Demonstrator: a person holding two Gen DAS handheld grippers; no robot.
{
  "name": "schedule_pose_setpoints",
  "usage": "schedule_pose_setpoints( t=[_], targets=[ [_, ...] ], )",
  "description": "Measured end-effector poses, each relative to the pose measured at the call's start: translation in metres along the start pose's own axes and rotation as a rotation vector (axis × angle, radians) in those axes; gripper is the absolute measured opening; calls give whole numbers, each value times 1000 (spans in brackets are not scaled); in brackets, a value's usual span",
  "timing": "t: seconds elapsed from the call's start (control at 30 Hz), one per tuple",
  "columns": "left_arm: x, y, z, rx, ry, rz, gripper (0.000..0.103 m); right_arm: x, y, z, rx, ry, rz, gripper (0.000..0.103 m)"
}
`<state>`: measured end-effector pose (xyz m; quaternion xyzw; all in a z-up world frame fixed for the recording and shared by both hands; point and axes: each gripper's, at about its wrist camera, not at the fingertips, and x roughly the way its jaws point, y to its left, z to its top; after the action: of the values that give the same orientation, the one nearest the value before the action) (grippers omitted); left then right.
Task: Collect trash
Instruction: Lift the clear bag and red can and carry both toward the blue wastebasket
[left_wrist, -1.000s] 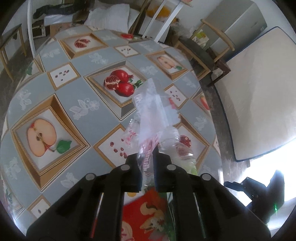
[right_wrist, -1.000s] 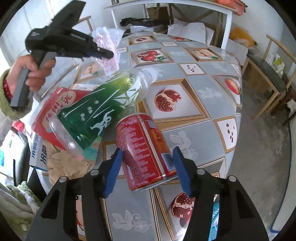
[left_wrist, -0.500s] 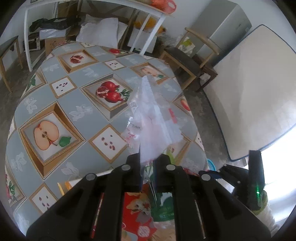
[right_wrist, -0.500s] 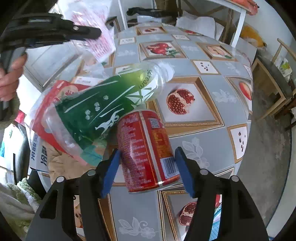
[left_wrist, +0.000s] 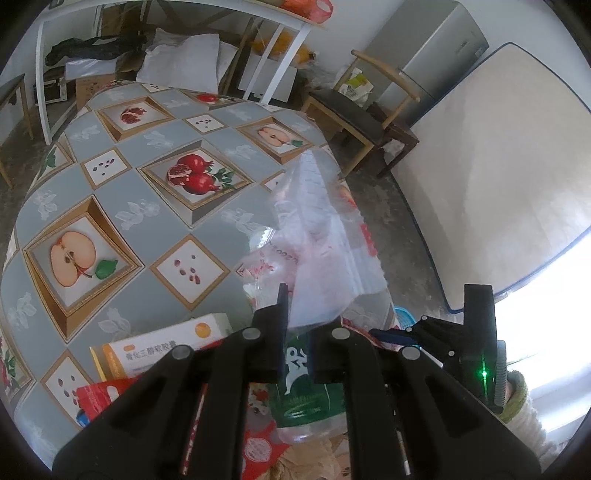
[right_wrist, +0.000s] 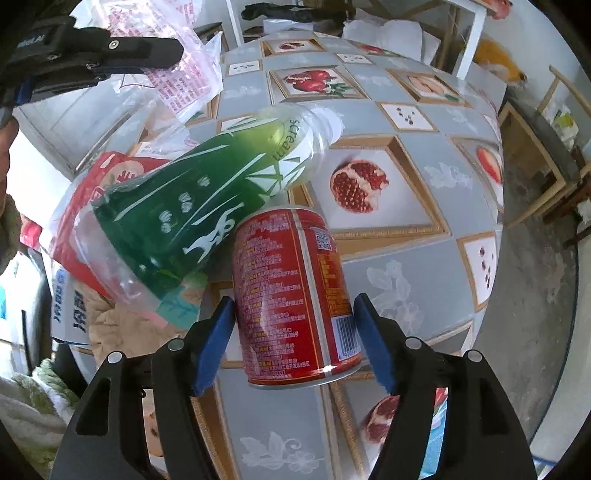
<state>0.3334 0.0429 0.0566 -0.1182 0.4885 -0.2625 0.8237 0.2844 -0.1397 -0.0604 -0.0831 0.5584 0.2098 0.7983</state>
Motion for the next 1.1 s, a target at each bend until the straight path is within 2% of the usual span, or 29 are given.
schedule_pose_setpoints(
  t=[0.37,0.7,1.1],
  targets=[
    [-10,-8,-5,12,-7,-41,7,-17,-35,-43,253,-16,102,64],
    [-6,-18,-9,22,3,-62,6,-30,-58,-71,389,-53,155,64],
    [-12,-30,-11,37,-6,-86,6,-41,-93,-115,618,-131,308,63]
  ],
)
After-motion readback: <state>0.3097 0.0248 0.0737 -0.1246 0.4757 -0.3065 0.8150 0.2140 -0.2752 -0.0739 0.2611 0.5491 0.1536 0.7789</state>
